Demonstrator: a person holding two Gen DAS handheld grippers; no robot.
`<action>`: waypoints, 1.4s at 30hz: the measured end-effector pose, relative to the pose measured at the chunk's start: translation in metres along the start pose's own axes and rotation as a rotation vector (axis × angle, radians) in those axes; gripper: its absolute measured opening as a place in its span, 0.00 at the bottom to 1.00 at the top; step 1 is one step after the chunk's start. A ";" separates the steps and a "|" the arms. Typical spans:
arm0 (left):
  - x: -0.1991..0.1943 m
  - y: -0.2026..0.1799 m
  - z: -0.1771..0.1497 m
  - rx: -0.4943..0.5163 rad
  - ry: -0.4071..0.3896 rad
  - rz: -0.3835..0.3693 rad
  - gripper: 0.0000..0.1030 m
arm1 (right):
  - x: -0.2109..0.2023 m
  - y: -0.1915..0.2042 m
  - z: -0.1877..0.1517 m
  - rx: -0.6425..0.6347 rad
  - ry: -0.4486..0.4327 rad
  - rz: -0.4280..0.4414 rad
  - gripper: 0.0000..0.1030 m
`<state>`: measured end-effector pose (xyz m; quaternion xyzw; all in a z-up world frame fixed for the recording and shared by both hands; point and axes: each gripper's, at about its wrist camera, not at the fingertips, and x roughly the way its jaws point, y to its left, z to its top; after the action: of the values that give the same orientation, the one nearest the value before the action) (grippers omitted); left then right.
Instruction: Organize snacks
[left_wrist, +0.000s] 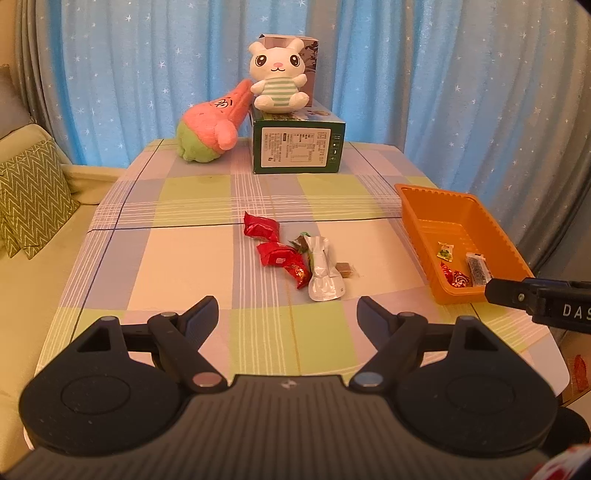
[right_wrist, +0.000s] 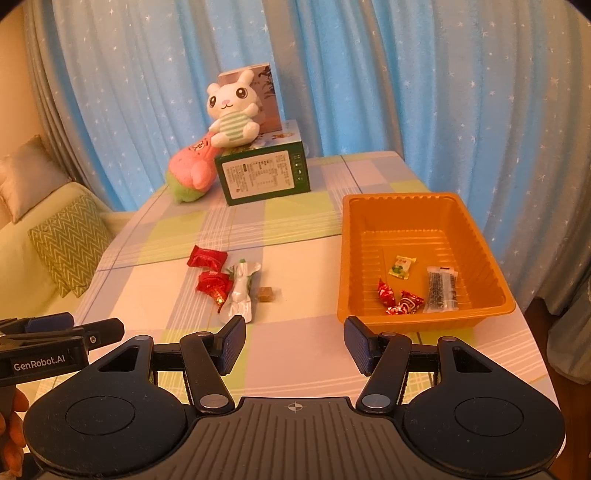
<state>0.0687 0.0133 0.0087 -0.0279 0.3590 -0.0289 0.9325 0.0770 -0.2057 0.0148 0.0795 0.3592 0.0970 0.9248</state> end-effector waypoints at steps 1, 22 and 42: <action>0.000 0.002 -0.001 -0.003 0.001 0.001 0.78 | 0.001 0.001 0.000 0.000 0.001 0.000 0.58; 0.045 0.028 -0.001 -0.018 0.045 0.041 0.78 | 0.058 0.012 -0.002 -0.013 0.035 0.065 0.58; 0.114 0.052 0.009 -0.019 0.082 0.068 0.78 | 0.169 0.023 0.014 -0.111 0.068 0.097 0.48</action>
<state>0.1608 0.0571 -0.0645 -0.0235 0.3978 0.0050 0.9172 0.2057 -0.1451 -0.0795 0.0420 0.3803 0.1641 0.9092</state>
